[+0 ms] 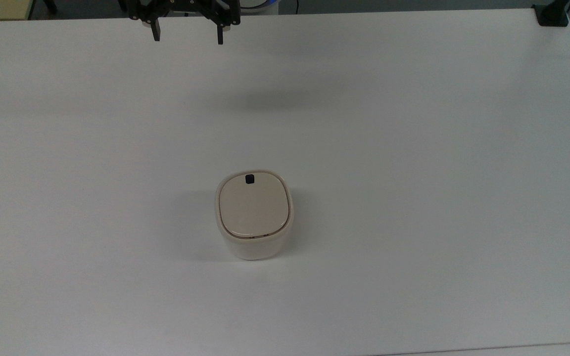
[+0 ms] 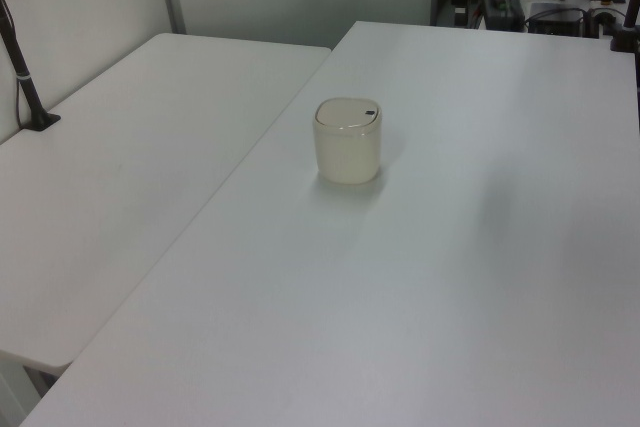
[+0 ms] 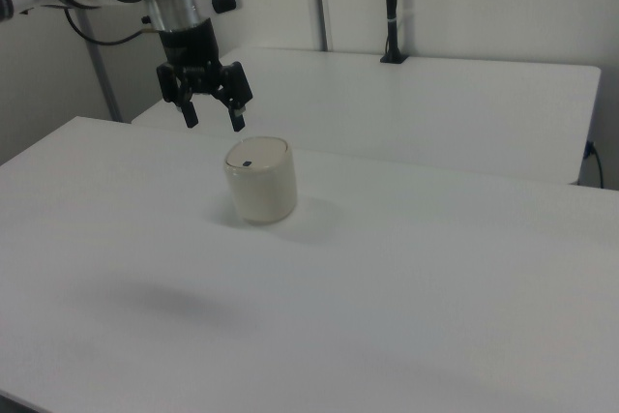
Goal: Open the trash bin
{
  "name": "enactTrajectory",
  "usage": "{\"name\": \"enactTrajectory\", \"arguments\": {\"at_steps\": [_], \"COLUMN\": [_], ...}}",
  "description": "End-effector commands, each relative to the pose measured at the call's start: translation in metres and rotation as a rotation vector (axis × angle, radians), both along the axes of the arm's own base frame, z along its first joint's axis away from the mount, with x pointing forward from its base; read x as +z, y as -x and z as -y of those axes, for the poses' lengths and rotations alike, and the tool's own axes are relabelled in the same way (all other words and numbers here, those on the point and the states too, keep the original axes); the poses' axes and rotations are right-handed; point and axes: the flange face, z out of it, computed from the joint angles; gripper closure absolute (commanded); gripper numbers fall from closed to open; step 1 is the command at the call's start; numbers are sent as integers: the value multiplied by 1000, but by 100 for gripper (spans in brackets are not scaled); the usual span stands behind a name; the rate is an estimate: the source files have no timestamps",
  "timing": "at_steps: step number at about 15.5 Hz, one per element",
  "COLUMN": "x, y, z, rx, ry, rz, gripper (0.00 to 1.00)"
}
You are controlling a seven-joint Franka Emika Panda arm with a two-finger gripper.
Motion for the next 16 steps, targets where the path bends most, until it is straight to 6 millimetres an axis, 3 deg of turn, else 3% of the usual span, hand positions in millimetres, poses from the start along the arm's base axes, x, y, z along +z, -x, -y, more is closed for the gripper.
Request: {"name": "enactTrajectory", "arguments": {"at_steps": [1, 10, 12, 16], "x": [2, 1, 1, 0], "y": [9, 8, 8, 7], "z": [2, 2, 2, 2], "rx": [4, 5, 6, 6], "ry": [7, 9, 8, 3], "rz": [-3, -3, -1, -1], "gripper": [0, 3, 19, 69]}}
